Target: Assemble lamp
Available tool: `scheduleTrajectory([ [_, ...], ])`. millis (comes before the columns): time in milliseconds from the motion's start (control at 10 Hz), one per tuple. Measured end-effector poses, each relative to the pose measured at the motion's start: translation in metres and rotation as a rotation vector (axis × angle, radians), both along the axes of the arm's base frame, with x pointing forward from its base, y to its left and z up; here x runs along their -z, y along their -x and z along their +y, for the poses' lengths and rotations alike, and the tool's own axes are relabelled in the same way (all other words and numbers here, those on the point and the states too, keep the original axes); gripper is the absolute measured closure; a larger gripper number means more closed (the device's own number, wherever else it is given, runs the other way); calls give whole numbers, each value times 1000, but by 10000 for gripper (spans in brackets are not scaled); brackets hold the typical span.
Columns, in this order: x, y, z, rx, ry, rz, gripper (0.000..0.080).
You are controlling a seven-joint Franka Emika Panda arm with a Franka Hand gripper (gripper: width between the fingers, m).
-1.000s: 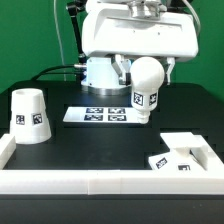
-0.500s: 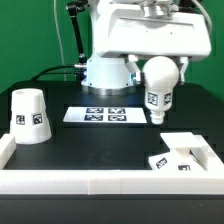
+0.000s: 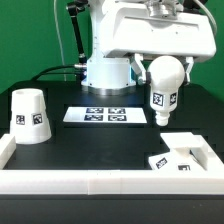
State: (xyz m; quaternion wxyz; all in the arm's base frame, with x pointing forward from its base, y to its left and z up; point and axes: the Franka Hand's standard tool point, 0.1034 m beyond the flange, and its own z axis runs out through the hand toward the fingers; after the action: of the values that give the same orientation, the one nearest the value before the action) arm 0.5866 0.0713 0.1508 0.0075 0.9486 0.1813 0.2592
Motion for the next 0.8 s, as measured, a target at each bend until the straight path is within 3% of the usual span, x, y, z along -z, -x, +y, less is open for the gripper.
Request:
scheduleTrajectory([
  [300,8,-11,13,-16,-5,-1,222],
  [500,4,-15,32,-36,-11,-11,222],
  [800,6,-15,30,-37,-9,-7,222],
])
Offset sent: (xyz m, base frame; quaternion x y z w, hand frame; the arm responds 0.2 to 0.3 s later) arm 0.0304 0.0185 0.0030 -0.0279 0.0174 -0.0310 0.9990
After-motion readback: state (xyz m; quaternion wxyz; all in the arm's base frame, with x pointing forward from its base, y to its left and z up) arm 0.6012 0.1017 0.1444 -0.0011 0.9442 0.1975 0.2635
